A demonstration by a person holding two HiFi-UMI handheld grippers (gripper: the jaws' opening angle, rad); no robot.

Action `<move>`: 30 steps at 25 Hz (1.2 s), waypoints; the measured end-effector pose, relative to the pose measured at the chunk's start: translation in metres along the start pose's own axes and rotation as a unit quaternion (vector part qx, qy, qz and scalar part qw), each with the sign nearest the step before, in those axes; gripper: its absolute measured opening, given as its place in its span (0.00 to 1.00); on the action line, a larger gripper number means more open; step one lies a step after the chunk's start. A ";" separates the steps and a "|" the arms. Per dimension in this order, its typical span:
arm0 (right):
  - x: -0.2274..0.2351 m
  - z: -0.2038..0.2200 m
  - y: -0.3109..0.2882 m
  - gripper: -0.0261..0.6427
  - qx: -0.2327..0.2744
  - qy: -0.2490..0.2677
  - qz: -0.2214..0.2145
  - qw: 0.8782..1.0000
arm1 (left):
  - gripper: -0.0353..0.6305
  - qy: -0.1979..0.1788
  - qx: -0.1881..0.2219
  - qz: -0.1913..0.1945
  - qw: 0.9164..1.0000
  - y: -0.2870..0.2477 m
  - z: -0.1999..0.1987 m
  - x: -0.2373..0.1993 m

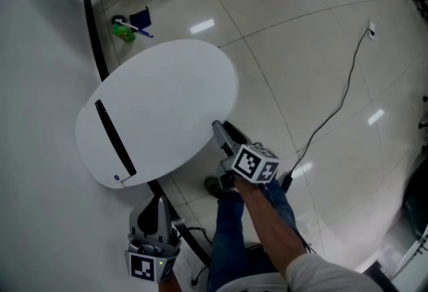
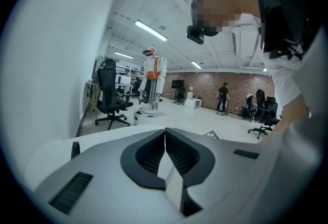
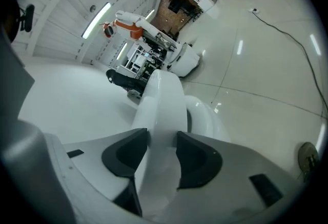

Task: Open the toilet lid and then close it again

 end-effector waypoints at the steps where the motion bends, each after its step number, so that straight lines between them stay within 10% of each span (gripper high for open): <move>1: -0.013 -0.003 0.008 0.30 0.005 0.014 -0.006 1.000 | 0.06 -0.003 0.005 -0.006 1.000 0.005 -0.007 0.000; 11: -0.196 -0.008 0.079 0.24 0.029 0.258 -0.065 0.964 | 0.06 -0.017 0.058 -0.086 0.994 0.094 -0.082 -0.009; 15: -0.248 0.002 0.087 0.05 0.039 0.360 -0.098 0.927 | 0.06 -0.014 0.080 -0.122 0.989 0.127 -0.091 -0.011; 30: -0.406 0.089 0.095 0.04 -0.033 0.547 -0.273 0.790 | 0.06 0.000 0.142 -0.230 0.963 0.230 -0.115 -0.024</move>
Point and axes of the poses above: the fingertips, and each gripper's own axes: y backward along the fingers, x to its right, z out of its underside, the point moved 2 cm from there along y, backward along the fingers, and after that the axes turned 3 degrees about y, right-handed, at the moved point
